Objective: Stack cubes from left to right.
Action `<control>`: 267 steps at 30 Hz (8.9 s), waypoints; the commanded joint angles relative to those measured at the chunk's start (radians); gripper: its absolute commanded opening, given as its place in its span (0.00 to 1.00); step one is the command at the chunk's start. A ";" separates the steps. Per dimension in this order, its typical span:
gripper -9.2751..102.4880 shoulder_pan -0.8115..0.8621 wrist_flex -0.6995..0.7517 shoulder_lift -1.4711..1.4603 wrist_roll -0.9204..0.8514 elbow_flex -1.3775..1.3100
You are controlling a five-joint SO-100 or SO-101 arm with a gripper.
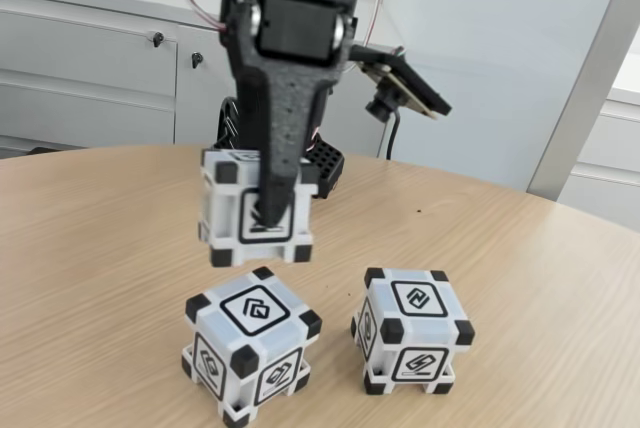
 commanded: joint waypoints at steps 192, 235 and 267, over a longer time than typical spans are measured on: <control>0.36 -0.495 -0.399 -0.276 0.448 0.156; 0.19 -0.583 -0.385 -0.230 0.485 0.155; 0.20 -0.345 -0.347 0.345 0.525 -0.017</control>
